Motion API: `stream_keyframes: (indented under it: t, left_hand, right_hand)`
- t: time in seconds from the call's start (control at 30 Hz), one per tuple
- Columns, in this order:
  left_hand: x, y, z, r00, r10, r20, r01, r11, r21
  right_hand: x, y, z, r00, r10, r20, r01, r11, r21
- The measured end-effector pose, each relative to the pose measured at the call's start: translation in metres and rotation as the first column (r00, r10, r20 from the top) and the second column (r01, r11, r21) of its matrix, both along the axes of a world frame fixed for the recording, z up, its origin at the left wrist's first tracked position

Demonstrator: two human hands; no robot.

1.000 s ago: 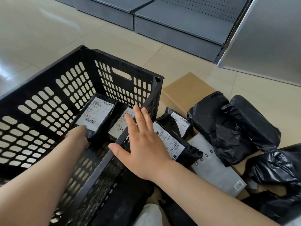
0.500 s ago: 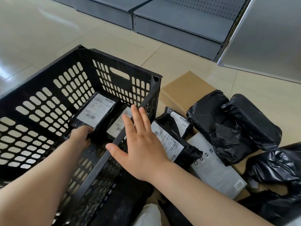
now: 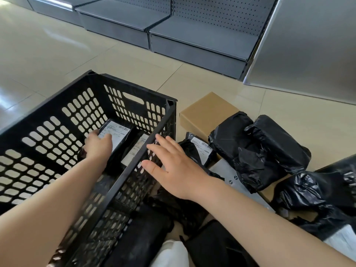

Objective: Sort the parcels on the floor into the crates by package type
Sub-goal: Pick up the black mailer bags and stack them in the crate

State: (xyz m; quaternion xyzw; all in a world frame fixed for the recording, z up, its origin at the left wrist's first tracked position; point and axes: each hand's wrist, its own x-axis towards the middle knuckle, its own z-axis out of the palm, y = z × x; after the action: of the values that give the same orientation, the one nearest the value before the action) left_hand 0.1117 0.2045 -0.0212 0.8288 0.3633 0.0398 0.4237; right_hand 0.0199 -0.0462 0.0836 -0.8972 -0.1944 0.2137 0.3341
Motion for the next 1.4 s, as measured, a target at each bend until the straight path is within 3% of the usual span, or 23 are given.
stream_keyframes:
  t: [0.17,0.33,0.53,0.67,0.73,0.8,0.87,0.93,1.0,1.13,1.4]
  left_hand:
    - [0.006,-0.048,0.061,0.920,-0.382,0.089,0.355,0.908,0.224]
    - [-0.007,-0.113,0.116,0.815,-0.549,0.185,0.462,0.808,0.365]
    - [-0.015,-0.162,0.131,0.674,-0.724,0.145,0.555,0.626,0.548]
    - [-0.018,-0.196,0.117,0.577,-0.814,-0.074,0.690,0.436,0.578]
    - [-0.021,-0.205,0.100,0.494,-0.815,-0.304,0.762,0.238,0.602]
    - [-0.025,-0.208,0.083,0.364,-0.726,-0.584,0.835,-0.024,0.550]
    - [-0.028,-0.215,0.067,0.229,-0.619,-0.752,0.907,-0.146,0.396]
    - [-0.031,-0.224,0.054,0.148,-0.609,-0.780,0.944,-0.149,0.295]
    - [-0.036,-0.232,0.040,0.110,-0.656,-0.747,0.938,-0.180,0.296]
    - [-0.049,-0.235,0.016,-0.012,-0.630,-0.776,0.907,-0.333,0.256]
    - [-0.041,-0.230,-0.001,0.083,-0.695,-0.714,0.897,-0.260,0.357]
  right_hand:
    - [0.002,-0.043,0.019,0.999,-0.040,0.014,0.041,0.988,-0.147]
    - [0.010,-0.083,0.045,0.994,-0.090,0.063,0.103,0.967,-0.231]
    - [0.016,-0.138,0.064,0.990,-0.126,0.071,0.143,0.922,-0.361]
    - [0.010,-0.170,0.055,0.979,-0.193,0.068,0.205,0.911,-0.359]
    - [0.002,-0.183,0.043,0.973,-0.228,0.028,0.223,0.908,-0.356]
    - [-0.005,-0.193,0.028,0.958,-0.284,-0.036,0.255,0.904,-0.342]
    - [-0.010,-0.204,0.012,0.927,-0.356,-0.118,0.304,0.898,-0.317]
    - [-0.015,-0.215,-0.004,0.903,-0.391,-0.179,0.325,0.893,-0.311]
    - [-0.020,-0.224,-0.020,0.875,-0.434,-0.213,0.363,0.881,-0.304]
    - [-0.021,-0.234,-0.042,0.842,-0.481,-0.244,0.397,0.859,-0.324]
    - [-0.016,-0.234,-0.058,0.869,-0.450,-0.209,0.365,0.864,-0.346]
